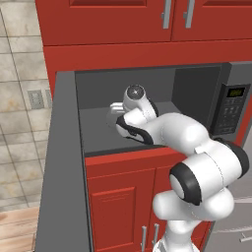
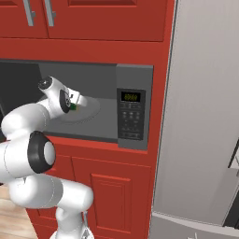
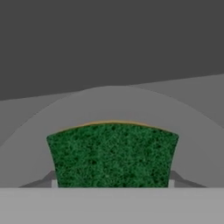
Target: Place the sponge inside the microwave to prepare for sanitizing.
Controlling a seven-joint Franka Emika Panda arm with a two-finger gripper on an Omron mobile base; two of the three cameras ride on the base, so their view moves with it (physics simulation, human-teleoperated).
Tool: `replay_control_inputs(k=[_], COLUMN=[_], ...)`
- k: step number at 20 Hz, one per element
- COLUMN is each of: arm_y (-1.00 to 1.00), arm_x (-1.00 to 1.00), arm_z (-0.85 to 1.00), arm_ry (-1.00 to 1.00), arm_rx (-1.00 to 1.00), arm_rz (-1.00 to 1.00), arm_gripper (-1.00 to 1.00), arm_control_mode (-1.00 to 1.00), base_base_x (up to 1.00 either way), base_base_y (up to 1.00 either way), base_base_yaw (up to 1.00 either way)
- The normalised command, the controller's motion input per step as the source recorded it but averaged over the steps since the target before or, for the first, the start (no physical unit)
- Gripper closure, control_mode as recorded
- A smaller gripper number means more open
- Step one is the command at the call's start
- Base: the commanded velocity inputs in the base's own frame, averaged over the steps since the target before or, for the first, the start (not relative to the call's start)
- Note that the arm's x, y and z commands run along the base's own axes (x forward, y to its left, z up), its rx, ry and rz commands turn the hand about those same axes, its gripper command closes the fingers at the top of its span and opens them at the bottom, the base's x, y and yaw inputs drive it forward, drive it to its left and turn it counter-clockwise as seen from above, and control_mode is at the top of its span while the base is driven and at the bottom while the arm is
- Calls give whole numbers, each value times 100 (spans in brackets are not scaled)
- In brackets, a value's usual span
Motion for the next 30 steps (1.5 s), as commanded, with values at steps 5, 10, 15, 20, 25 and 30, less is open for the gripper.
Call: replay_control_inputs(k=[5, 10, 15, 20, 25, 30], arm_y=[-2, -3, 0, -1, -4, -10], arm_x=[-6, -11, -25, -45, -49, -52], arm_z=[0, 1, 3, 9, 18, 28], arm_ry=[0, -1, -2, 0, -2, -7], arm_rx=[0, 0, 0, 2, 10, 13], arm_rz=[-4, -1, 0, 0, 0, 0], arm_gripper=[-100, -100, -100, -100, -100, -100], arm_control_mode=[-100, -100, -100, -100, -100, -100], base_base_x=[0, 0, 0, 0, 0, 0], base_base_y=[0, 0, 0, 0, 0, 0], base_base_yaw=[0, 0, 0, 0, 0, 0])
